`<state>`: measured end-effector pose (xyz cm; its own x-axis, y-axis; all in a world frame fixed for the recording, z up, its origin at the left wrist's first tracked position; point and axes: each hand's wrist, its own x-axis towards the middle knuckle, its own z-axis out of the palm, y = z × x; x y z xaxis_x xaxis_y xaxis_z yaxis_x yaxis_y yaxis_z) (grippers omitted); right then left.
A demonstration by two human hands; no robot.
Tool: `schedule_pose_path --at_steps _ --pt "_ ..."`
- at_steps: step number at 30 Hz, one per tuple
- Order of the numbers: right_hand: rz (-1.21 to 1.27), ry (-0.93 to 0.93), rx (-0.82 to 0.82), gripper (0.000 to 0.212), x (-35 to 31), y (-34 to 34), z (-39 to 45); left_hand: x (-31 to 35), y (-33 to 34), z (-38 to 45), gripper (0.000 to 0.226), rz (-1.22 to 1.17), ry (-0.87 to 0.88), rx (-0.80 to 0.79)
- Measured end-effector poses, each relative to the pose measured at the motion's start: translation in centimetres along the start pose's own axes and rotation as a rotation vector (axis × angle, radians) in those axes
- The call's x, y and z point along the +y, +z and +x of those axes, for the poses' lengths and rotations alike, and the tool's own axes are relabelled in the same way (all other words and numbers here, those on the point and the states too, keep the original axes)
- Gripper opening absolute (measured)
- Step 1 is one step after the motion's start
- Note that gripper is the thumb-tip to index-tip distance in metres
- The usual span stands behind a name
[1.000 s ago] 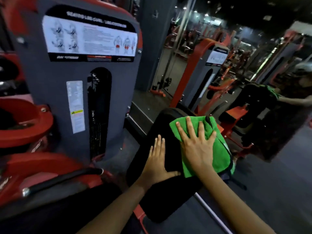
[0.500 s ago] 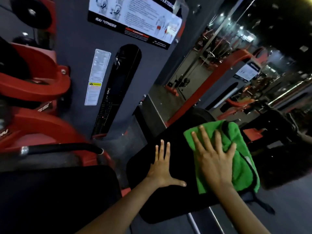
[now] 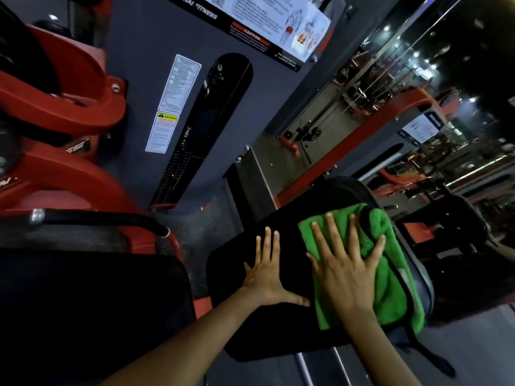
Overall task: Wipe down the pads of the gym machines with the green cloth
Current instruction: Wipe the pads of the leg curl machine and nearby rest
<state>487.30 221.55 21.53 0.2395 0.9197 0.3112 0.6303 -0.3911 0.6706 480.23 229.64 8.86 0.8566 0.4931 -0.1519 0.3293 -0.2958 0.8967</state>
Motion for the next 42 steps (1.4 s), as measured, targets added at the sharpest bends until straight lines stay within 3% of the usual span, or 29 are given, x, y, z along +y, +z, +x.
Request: schedule_pose_path --at_steps 3,7,10,14,17,21,27,31,35,38,42 --pt "0.000 -0.037 -0.094 0.061 -1.6 0.7 2.3 0.1 -0.1 0.0 0.151 0.015 -0.003 0.005" --pt "-0.005 -0.152 -0.112 0.060 -1.1 1.0 -0.9 -0.1 0.0 -0.3 0.148 0.033 0.019 0.037" --pt "-0.021 -0.091 -0.069 0.062 0.6 -0.5 -2.2 -0.6 0.5 -0.3 0.150 -0.024 0.043 0.076" --pt "-0.046 0.011 -0.021 0.059 -0.3 0.2 2.3 -1.4 1.5 -0.1 0.150 -0.093 0.084 0.154" --pt "-0.069 -0.077 -0.078 0.059 -2.5 2.0 4.0 -2.1 2.5 -0.4 0.144 -0.116 0.086 0.171" --pt "-0.039 -0.198 -0.114 0.060 -3.2 2.5 0.1 -3.5 3.1 -1.0 0.141 -0.107 0.048 0.155" --pt "-0.024 0.055 -0.023 0.060 -1.3 1.0 1.3 -4.7 2.8 -0.7 0.135 -0.105 0.065 0.109" --pt "-0.065 -0.125 -0.084 0.057 -3.9 3.2 4.2 -5.5 3.4 -0.7 0.131 -0.105 0.095 0.147" --pt "-0.032 -0.284 -0.153 0.060 -5.2 3.9 -0.1 -7.3 3.0 -0.7 0.122 0.006 0.130 0.141" --pt "-0.010 -0.181 -0.126 0.061 -3.4 2.5 -2.0 -8.6 3.2 -0.9 0.116 0.031 0.116 0.127" --pt "-0.043 0.031 -0.042 0.055 -2.3 1.8 3.2 -9.1 3.5 -1.1 0.114 0.001 0.118 0.128"
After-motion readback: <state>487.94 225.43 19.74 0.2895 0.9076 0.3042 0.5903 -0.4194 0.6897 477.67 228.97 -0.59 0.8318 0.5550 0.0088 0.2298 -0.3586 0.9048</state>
